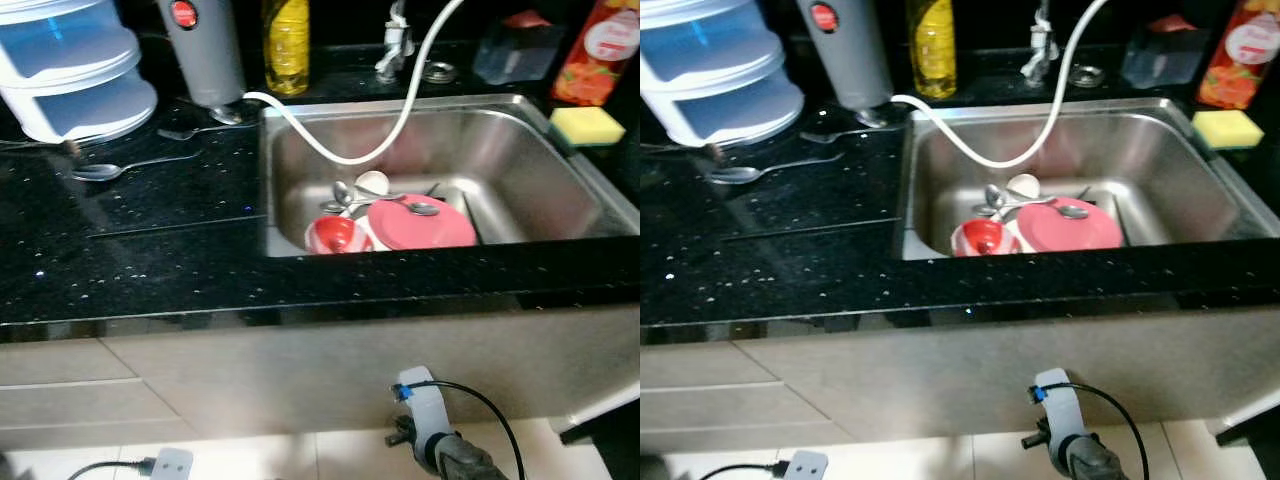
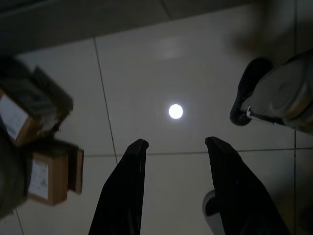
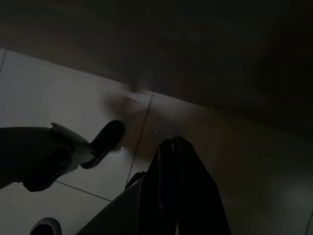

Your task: Kitchen organization

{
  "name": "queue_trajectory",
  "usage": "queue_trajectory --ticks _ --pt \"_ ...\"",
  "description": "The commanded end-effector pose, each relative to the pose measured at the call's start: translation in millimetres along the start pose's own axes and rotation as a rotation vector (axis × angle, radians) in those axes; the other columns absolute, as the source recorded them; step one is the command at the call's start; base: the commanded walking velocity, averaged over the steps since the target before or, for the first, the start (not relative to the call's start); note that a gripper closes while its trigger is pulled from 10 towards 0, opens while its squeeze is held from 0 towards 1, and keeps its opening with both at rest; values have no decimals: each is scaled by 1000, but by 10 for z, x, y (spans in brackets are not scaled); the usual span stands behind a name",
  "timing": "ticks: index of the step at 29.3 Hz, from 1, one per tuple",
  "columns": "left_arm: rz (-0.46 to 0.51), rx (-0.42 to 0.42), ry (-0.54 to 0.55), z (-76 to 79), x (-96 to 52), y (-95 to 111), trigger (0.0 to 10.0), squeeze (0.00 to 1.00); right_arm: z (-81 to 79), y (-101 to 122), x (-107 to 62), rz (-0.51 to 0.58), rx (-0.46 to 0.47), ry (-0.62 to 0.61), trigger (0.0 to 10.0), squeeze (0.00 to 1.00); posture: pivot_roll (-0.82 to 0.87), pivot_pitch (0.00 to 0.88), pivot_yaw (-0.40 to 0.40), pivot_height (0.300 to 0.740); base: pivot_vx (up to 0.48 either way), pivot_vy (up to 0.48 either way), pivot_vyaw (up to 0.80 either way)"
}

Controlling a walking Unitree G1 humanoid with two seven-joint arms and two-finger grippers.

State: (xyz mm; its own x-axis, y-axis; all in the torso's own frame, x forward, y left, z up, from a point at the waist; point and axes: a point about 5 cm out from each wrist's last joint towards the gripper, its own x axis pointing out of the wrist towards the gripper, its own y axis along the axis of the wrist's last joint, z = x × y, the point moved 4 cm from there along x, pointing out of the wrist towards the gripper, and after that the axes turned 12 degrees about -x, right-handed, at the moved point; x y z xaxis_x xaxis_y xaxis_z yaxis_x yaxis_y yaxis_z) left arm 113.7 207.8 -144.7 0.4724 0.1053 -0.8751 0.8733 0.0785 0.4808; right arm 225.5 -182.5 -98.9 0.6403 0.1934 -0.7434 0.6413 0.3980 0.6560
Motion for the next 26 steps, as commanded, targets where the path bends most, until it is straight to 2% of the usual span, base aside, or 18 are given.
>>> queue_trajectory --ticks 1,9,15,26 --pt "-44 -3 7 -13 -23 -121 10000 0 -28 -75 -14 -25 2 5 10000 0 44 64 2 740 0 0 800" --pt "-56 -2 11 -27 -30 -153 10000 0 -43 -97 -17 -31 4 6 10000 0 45 69 4 740 0 0 800" --pt "-16 0 -1 5 -13 -60 10000 0 -47 -115 -20 -38 8 2 10000 0 44 71 6 740 0 0 694" --pt "-7 4 -7 19 -11 -43 10000 0 -23 -156 -31 -51 54 -18 10000 0 43 75 7 740 0 0 0"
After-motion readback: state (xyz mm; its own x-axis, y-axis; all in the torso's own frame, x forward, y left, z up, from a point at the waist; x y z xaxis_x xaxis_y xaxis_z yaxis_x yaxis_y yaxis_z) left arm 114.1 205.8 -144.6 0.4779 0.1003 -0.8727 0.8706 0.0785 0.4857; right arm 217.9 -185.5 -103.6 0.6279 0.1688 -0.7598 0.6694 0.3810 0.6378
